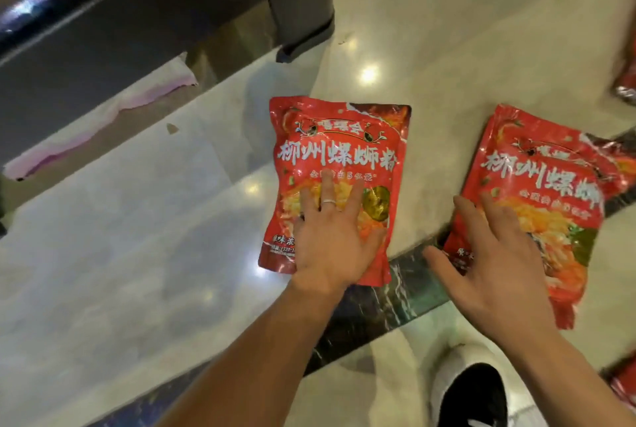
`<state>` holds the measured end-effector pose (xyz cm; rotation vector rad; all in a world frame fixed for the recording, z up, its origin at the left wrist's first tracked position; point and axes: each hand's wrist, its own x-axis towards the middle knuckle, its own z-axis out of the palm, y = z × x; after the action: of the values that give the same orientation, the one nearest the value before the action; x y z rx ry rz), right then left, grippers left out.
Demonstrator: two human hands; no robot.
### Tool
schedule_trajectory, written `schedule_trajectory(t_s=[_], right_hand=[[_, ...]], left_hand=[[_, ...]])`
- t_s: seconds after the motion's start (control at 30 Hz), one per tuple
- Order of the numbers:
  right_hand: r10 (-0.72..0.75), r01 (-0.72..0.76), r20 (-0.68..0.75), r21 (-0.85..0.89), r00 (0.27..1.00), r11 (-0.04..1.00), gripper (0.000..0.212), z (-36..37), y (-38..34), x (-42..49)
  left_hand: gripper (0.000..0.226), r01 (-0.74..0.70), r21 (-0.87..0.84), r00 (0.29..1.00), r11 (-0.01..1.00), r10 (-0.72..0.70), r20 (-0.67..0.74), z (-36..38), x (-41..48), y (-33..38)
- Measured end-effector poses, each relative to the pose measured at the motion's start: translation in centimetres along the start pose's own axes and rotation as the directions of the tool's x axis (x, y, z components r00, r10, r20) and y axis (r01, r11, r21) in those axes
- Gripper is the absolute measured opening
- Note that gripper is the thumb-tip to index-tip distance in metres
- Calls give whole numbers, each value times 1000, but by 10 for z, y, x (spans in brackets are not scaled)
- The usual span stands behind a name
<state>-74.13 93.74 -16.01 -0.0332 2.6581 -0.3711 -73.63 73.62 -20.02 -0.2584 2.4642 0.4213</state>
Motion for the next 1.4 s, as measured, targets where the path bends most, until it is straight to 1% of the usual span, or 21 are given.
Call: schedule_trajectory(t_s=[0.07, 0.1, 0.13, 0.2, 0.23, 0.3, 0.37, 0.43, 0.53, 0.63, 0.7, 0.77, 0.83, 0.93, 1.0, 1.07, 1.13, 1.2, 1.27, 1.37, 1.4], right_hand=[[114, -114, -41, 12, 993, 993, 82, -4, 28, 7], [172, -170, -66, 25, 983, 985, 81, -6, 42, 11], [229, -226, -95, 43, 969, 973, 79, -8, 55, 14], [338, -327, -142, 99, 930, 940, 77, -12, 80, 20], [393, -372, -141, 150, 909, 916, 81, -12, 92, 23], [534, -480, -77, 345, 842, 807, 95, -12, 110, 30], [659, -571, 46, 546, 751, 613, 113, -10, 119, 37], [725, -634, 142, 615, 674, 469, 117, -6, 124, 44], [732, -658, 253, 675, 632, 334, 99, -5, 131, 52], [598, -634, 437, 757, 672, 160, 71, -8, 135, 54], [533, -603, 442, 779, 722, 171, 69, -10, 134, 53], [487, -567, 418, 797, 767, 208, 68, -14, 130, 53], [492, -542, 382, 807, 783, 236, 60, -19, 124, 51], [523, -480, 261, 807, 811, 343, 49, -31, 106, 36], [526, -426, 191, 825, 829, 372, 45, -50, 94, 17], [538, -403, 169, 844, 826, 354, 45, -78, 86, -4], [560, -396, 177, 868, 810, 299, 53, -118, 81, -22], [570, -385, 184, 887, 801, 254, 63, -172, 73, -37], [574, -357, 163, 902, 803, 244, 63, -241, 60, -51], [545, -270, 80, 921, 834, 279, 47, -364, 29, -71], [528, -231, 43, 927, 848, 296, 40, -406, 17, -81]], left_hand=[[74, -90, -39, 996, 995, 89, -31, -1, 13, 28], [73, -119, -53, 990, 991, 114, -88, -1, 19, 37], [73, -122, -46, 979, 991, 112, -172, -1, 24, 42], [82, -26, -65, 950, 998, 4, -311, 1, 33, 44], [90, 58, -126, 951, 990, -93, -293, 2, 38, 41], [105, 224, -322, 948, 920, -282, -147, 2, 49, 35], [110, 275, -395, 938, 877, -334, -89, 2, 56, 39], [106, 251, -462, 939, 851, -330, -99, 2, 61, 49], [98, 304, -580, 925, 755, -380, -9, -5, 69, 59], [85, 339, -642, 929, 688, -354, 111, -15, 80, 54], [70, 357, -758, 932, 546, -257, 254, -17, 85, 50], [66, 434, -803, 901, 408, -169, 401, -19, 87, 48], [67, 495, -795, 866, 351, -116, 487, -25, 82, 49], [67, 448, -811, 888, 376, -83, 452, -42, 63, 53], [73, 404, -816, 907, 413, -63, 417, -61, 44, 57], [82, 387, -832, 914, 398, -45, 403, -87, 23, 59], [82, 372, -842, 919, 392, -30, 392, -126, 2, 63], [73, 333, -847, 933, 415, -13, 360, -178, -20, 75], [61, 272, -857, 953, 438, -1, 302, -243, -45, 92], [64, 154, -880, 978, 449, 56, 199, -356, -87, 126], [60, 112, -891, 986, 439, 64, 155, -396, -106, 137]])
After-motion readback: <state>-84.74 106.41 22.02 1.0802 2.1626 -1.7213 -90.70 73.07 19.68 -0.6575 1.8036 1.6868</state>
